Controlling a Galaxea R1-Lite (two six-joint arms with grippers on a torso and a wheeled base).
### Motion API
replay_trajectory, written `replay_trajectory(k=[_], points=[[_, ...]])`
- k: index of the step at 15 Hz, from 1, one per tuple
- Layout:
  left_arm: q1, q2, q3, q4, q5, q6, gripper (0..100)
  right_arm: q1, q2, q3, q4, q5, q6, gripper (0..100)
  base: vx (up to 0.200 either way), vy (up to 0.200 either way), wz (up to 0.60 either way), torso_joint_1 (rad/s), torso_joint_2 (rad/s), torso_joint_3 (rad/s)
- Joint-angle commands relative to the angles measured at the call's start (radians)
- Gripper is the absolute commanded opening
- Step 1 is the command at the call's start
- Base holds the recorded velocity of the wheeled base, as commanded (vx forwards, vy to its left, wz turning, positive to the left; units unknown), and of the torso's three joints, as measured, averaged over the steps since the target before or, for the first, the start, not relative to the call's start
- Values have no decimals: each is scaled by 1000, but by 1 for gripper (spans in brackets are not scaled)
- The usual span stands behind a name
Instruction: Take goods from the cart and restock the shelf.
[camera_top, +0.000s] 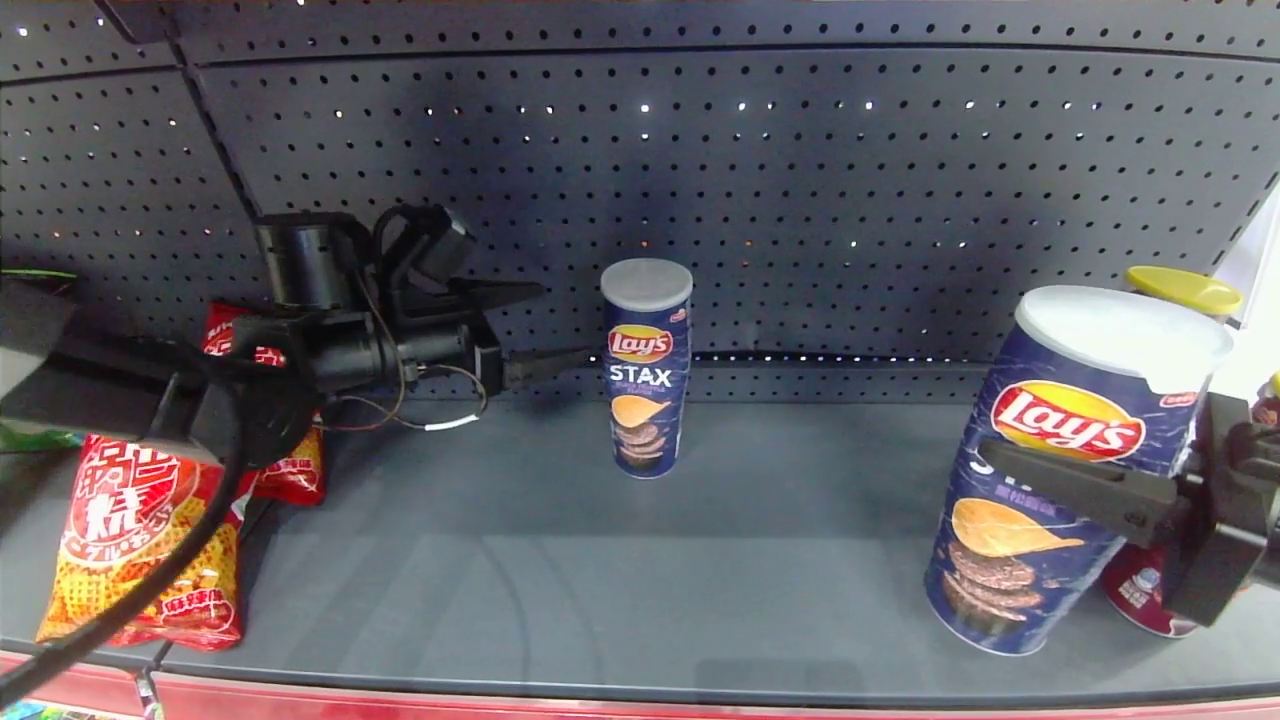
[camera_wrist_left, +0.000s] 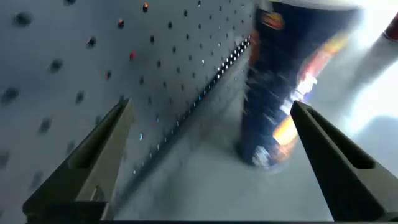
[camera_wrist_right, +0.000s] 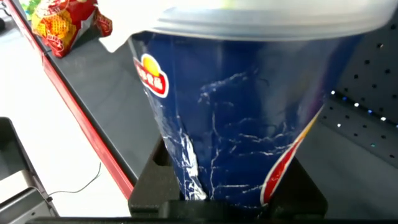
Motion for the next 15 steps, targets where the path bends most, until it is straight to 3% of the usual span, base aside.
replay_trajectory(k=[1,5,15], points=[[-38,64,-35,-2,0,0,100,1,15,-3,-2,0,10,0,0,0,0,0,0,0],[-60,116,-99,-2,29,0,100,1,15,3,-2,-1,19,0,0,0,0,0,0,0],[-89,87,-95,0,31,0,100,2,15,14,-1,-1,20,0,0,0,0,0,0,0]])
